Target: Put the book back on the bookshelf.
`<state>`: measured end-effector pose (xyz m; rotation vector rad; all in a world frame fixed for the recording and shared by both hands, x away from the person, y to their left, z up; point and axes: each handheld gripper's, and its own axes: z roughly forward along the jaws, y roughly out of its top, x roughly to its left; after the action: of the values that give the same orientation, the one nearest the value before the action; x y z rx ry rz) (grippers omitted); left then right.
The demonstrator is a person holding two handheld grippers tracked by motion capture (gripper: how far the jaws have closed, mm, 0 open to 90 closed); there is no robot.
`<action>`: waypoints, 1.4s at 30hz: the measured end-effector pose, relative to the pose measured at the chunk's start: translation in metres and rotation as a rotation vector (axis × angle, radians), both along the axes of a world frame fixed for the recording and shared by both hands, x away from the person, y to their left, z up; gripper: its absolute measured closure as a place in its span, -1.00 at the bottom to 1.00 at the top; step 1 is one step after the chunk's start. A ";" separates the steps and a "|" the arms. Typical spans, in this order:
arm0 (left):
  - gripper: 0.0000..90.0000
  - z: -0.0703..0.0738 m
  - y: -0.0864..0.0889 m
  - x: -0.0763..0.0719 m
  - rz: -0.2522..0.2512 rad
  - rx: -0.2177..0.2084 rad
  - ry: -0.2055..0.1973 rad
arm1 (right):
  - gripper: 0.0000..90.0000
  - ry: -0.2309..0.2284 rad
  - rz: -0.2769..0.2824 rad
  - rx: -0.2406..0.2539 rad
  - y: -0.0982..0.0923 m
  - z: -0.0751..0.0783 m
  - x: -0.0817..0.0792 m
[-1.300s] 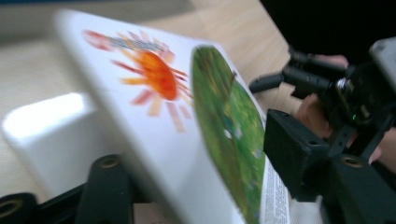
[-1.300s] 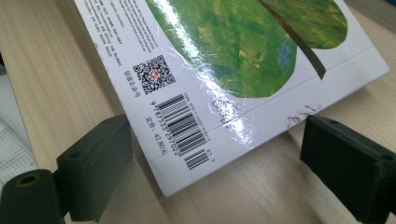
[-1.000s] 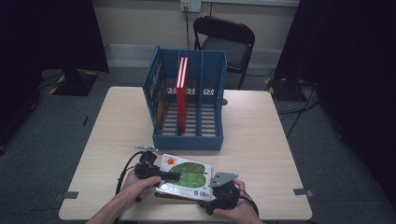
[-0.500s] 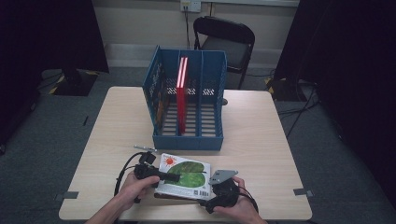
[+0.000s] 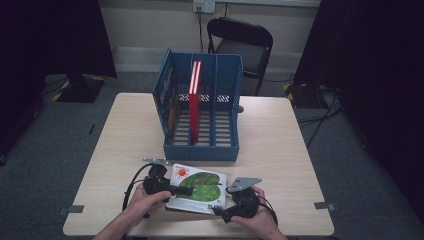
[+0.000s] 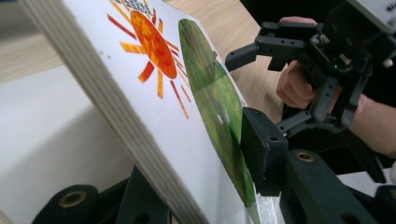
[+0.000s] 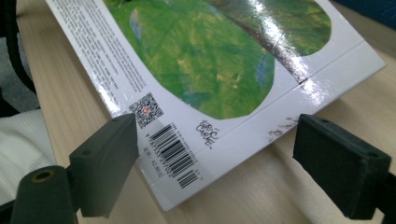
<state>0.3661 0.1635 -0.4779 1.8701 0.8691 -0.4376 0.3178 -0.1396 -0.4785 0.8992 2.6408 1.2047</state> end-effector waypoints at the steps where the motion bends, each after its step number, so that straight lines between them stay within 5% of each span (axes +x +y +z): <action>1: 0.44 0.001 0.000 -0.001 -0.003 0.001 -0.017 | -0.71 -0.001 -0.005 0.006 -0.001 0.000 0.001; 9: 0.45 0.014 -0.005 -0.016 -0.024 0.032 -0.163 | -0.74 0.041 -0.024 0.032 -0.003 -0.002 0.009; 19: 0.46 0.019 -0.007 -0.021 -0.049 0.050 -0.225 | -0.75 0.058 -0.003 0.027 0.000 0.005 0.021; 26: 0.46 0.018 -0.007 -0.021 -0.045 0.050 -0.222 | -0.70 0.095 0.013 0.055 -0.004 0.007 0.034; 33: 0.46 0.016 -0.005 -0.020 -0.038 0.050 -0.221 | -0.48 0.080 -0.006 0.078 -0.009 0.010 0.033; 42: 0.51 0.016 -0.001 -0.018 0.011 0.069 -0.216 | 0.08 -0.028 -0.058 0.129 -0.019 0.029 0.030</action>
<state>0.3482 0.1623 -0.4623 1.9338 0.7568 -0.1959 0.3482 -0.1589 -0.4490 0.9637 2.5213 1.3765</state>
